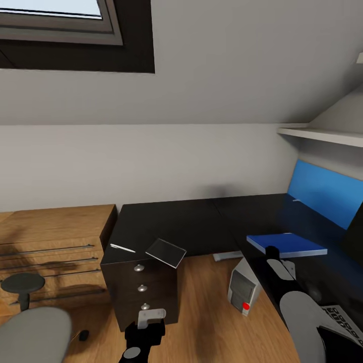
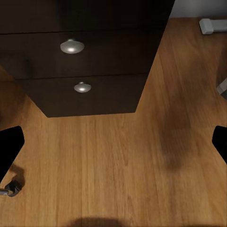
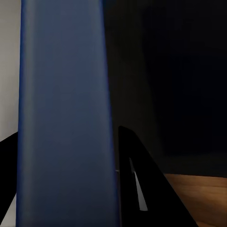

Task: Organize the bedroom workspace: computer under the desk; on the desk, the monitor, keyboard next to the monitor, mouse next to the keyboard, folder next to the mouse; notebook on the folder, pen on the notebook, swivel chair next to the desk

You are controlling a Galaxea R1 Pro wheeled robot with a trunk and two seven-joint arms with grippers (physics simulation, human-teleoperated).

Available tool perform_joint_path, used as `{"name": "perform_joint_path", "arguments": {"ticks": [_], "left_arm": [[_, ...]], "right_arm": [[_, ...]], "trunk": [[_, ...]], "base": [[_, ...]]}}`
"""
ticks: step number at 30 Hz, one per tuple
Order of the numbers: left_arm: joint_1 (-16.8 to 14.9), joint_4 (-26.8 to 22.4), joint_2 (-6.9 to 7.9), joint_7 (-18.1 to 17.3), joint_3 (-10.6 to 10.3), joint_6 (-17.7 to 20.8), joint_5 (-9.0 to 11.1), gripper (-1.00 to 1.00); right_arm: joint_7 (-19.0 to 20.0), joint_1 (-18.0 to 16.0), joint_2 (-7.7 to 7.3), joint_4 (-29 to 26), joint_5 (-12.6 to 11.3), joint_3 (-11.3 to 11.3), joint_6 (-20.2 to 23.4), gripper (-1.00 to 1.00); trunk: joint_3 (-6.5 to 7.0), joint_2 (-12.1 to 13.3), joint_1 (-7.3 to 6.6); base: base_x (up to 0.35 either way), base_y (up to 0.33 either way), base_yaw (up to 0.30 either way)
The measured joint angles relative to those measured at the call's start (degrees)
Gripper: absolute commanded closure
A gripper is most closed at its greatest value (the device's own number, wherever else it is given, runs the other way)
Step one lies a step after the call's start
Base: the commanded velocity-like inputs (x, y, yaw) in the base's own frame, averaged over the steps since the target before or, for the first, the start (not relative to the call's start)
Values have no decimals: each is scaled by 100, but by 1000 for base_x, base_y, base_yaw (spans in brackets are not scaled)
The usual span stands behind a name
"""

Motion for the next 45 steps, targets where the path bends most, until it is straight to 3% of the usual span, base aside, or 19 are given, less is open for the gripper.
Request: {"name": "perform_joint_path", "arguments": {"ticks": [3, 4, 38, 45], "left_arm": [[0, 0, 0, 0, -3, 0, 0, -100], [1, 0, 0, 0, -5, 0, 0, -100], [-1, 2, 0, 0, -75, 1, -2, -100], [1, 15, 0, 0, -71, 0, 8, -100]], "right_arm": [[-1, 0, 0, 0, 5, 2, 1, 100], [-1, 0, 0, 0, 7, 4, 1, -100], [13, 0, 30, -12, 37, 24, -42, -100], [354, 0, 137, -250, 27, 34, -44, -100]], "trunk": [[0, 0, 0], [0, 0, 0], [0, 0, 0], [0, 0, 0]], "base": [[1, 0, 0], [0, 0, 0], [-34, 0, 0], [0, 0, 0]]}}
